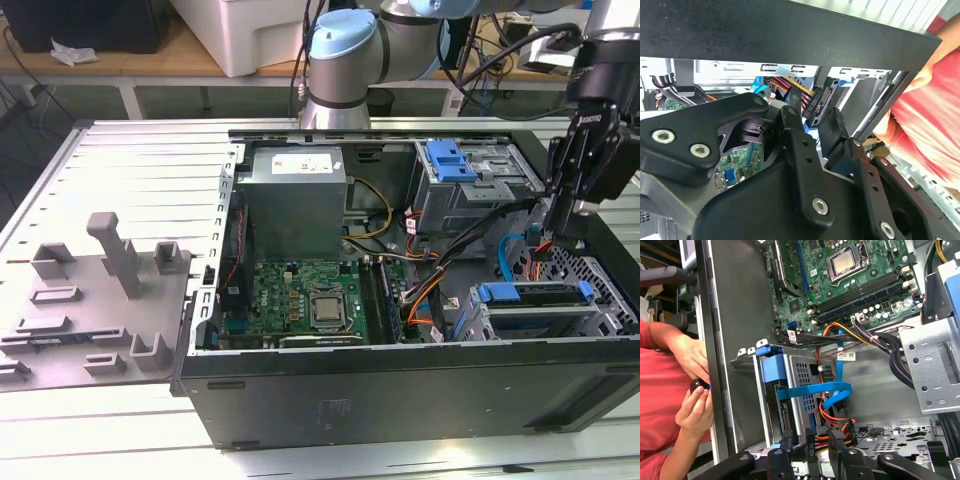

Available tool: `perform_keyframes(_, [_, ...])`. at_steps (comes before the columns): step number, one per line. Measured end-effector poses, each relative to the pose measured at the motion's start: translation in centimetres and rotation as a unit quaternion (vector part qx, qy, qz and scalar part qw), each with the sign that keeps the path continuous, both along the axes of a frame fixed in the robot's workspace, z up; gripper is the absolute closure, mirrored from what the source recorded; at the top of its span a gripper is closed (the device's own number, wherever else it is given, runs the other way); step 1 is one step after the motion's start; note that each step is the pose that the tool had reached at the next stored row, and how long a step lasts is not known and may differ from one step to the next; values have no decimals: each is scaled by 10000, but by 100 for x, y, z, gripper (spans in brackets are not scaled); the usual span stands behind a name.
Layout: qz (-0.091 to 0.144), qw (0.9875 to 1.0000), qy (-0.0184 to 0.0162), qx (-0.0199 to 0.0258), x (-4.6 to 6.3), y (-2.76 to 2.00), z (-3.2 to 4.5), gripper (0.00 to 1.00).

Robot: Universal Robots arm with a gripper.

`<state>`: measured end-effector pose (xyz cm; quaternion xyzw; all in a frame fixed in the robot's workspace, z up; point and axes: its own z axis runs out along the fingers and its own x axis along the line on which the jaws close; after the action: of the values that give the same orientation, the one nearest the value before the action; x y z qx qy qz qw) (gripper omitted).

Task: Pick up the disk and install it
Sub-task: 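Insert the first disk wire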

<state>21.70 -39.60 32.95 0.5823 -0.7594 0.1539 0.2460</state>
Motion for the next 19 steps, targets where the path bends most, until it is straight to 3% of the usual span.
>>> perform_keyframes(19, [1, 10000, 17, 2, 11, -6, -36, 59])
